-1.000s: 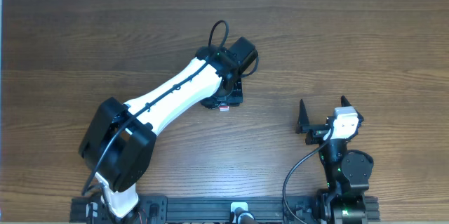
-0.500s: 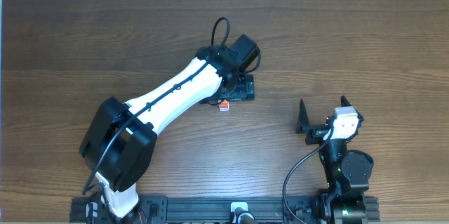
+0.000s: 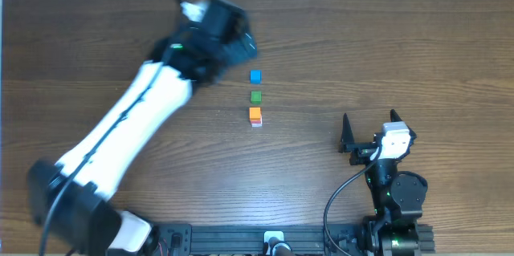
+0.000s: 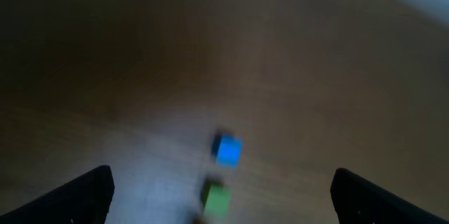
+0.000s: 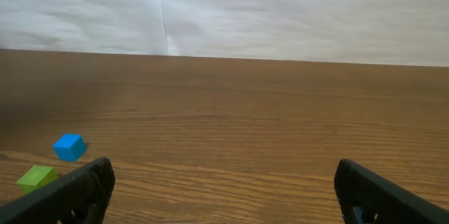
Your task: Stack Cubes
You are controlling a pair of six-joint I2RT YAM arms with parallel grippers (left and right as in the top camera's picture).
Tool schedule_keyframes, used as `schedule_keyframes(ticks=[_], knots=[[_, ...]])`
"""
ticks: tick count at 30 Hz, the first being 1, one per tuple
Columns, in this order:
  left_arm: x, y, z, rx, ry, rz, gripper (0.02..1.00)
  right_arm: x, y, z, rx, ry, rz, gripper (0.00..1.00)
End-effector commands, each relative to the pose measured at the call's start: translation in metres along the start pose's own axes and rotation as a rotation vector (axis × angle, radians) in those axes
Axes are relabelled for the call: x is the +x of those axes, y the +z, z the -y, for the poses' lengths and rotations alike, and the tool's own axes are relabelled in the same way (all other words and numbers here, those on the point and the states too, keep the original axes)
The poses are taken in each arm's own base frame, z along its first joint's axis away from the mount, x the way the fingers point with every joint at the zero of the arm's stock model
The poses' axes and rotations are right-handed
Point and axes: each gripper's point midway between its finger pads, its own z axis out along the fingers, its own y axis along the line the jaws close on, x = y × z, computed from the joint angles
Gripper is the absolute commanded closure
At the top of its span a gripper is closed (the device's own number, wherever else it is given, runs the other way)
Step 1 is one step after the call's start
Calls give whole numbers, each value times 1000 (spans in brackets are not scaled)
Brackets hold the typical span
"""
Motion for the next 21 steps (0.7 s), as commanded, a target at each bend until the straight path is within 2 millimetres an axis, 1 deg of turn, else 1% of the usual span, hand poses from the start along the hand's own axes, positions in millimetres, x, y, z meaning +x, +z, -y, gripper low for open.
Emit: schedule_keyframes(ticks=[1,4,6,9,12,18,21], knots=[[-39,-35,-30,41,18,178,20,1,0,-1,-4,-2,0,7],[-53,-65,-41,88,65,295,20,1,0,-1,-4,-2,0,7],[-56,-87,-46,119,106,366,20,1,0,-1,-4,-2,0,7],[-54,-115,-61,164,130,464,23,1,0,-1,-4,-2,0,9],[-45,-138,-85,221,140,545,23,1,0,-1,-4,-2,0,9],[-24,-164,-122,259,241,713,25,1,0,-1,-4,-2,0,9],[-12,-165,-145,238,250,778,23,1,0,-1,-4,-2,0,9]])
